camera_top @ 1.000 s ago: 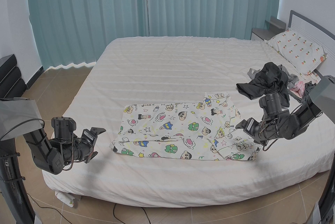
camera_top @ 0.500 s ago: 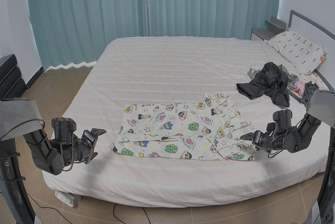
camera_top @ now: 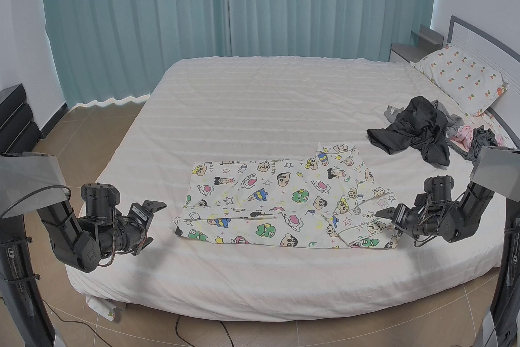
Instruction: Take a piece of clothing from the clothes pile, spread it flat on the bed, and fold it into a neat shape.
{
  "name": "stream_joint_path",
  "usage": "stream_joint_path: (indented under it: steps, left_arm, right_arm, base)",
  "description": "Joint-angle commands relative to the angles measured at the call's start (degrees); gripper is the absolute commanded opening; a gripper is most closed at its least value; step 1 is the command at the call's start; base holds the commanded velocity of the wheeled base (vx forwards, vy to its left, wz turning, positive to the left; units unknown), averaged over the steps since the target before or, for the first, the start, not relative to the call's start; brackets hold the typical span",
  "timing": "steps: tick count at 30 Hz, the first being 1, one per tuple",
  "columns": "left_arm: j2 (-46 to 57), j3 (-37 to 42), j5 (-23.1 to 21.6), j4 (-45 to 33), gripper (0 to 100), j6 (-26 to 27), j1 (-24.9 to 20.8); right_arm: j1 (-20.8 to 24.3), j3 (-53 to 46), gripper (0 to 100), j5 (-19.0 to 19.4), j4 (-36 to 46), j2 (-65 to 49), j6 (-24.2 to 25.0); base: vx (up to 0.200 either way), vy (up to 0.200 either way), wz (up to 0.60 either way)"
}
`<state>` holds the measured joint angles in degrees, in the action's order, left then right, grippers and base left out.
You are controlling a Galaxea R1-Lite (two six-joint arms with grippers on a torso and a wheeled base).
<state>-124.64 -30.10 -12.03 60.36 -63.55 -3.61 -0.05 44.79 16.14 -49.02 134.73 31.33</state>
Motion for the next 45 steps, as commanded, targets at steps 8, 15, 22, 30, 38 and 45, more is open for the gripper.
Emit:
stream_joint_path:
  steps: [8, 15, 22, 30, 38, 45]
  left_arm:
    - [-0.2, 0.0, 0.1, 0.0, 100, 0.0, 0.0]
    - [-0.2, 0.0, 0.1, 0.0, 100, 0.0, 0.0]
    - [-0.2, 0.0, 0.1, 0.0, 100, 0.0, 0.0]
    - [-0.2, 0.0, 0.2, 0.0, 100, 0.0, -0.1]
    - [-0.3, 0.0, 0.2, 0.0, 100, 0.0, -0.1]
    - [-0.3, 0.0, 0.3, 0.0, 100, 0.0, -0.1]
  right_arm:
    - [0.5, -0.7, 0, -0.1, -2.2, 0.4, 2.5]
    - [2.2, -4.6, 0, -0.2, -2.2, -5.3, 5.4]
    - [5.1, -10.0, 0, -2.1, -2.7, -9.1, 6.2]
    - [6.7, -12.7, 0, -6.4, -2.9, -8.8, 4.3]
    - [6.6, -13.9, 100, -8.1, -2.2, -8.4, 1.6]
    - [7.8, -14.8, 100, -7.5, -2.3, -15.1, 1.6]
  base:
    - [0.0, 0.0, 0.0]
    - [0.0, 0.0, 0.0]
    - [0.0, 0.0, 0.0]
    - [0.0, 0.0, 0.0]
    - [0.0, 0.0, 0.0]
    - [0.0, 0.0, 0.0]
